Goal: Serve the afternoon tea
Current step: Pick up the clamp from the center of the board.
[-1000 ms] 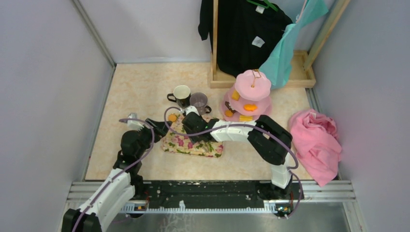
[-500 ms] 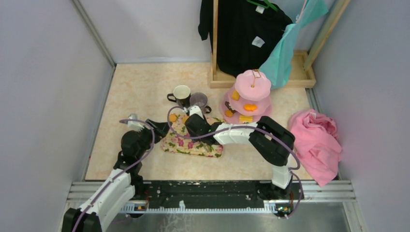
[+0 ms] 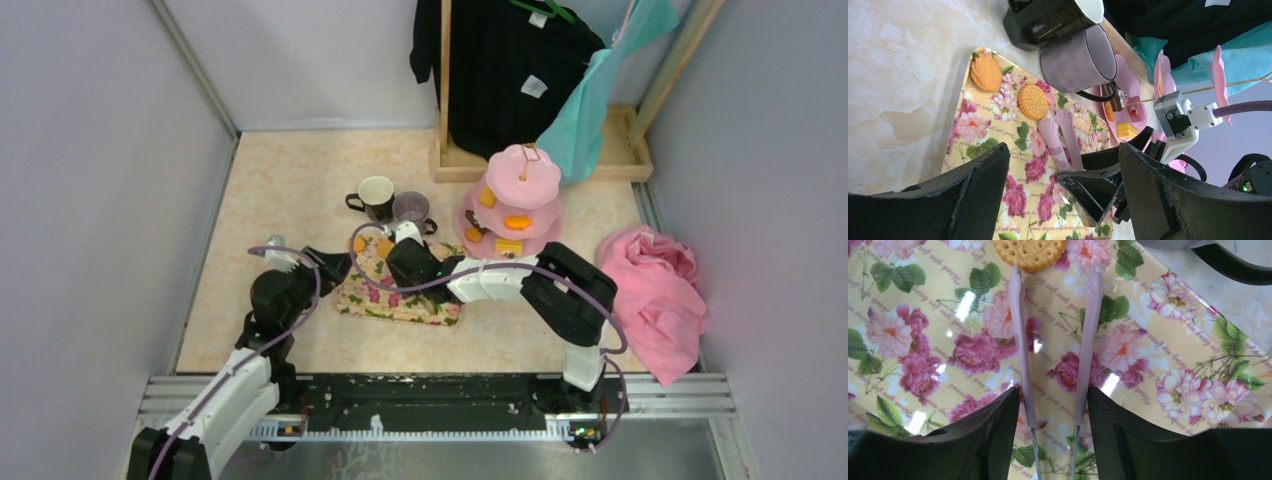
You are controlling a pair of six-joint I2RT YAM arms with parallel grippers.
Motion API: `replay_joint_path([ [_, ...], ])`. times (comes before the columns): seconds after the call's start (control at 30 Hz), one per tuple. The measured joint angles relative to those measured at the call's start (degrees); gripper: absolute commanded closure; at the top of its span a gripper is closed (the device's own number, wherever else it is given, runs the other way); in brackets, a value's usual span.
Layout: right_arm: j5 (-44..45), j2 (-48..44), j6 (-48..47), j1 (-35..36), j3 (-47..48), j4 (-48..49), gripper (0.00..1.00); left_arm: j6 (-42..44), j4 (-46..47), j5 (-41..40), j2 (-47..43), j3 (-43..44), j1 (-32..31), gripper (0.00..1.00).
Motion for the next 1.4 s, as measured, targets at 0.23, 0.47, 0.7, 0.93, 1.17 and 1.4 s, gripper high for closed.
replay_joint_path([
  [0.23, -1.3, 1.8, -1.9, 0.0, 2.1, 0.3, 0.49, -0.1, 0.2, 0.0, 1.1, 0.0, 0.0, 0.15],
  [0.47, -2.0, 4.4, -3.4, 0.0, 5.7, 0.0, 0.49, -0.4, 0.8, 0.1, 1.9, 0.0, 0.0, 0.15],
  [0.7, -1.9, 7.3, -3.7, 0.0, 10.3, -2.1, 0.48, -0.4, 1.3, 0.1, 2.9, 0.0, 0.0, 0.15],
  [0.93, -1.7, 9.7, -3.6, -0.1, 14.2, -4.4, 0.48, -0.5, 2.4, 0.2, 3.6, 0.0, 0.0, 0.15],
  [1.17, -1.4, 11.8, -3.5, -0.2, 17.0, -4.6, 0.47, -0.8, 3.7, 0.3, 4.7, 0.0, 0.0, 0.15],
  [1.4, -1.1, 12.7, -3.5, -0.6, 17.8, -3.4, 0.39, -1.1, 4.4, 0.6, 5.5, 0.0, 0.0, 0.16],
])
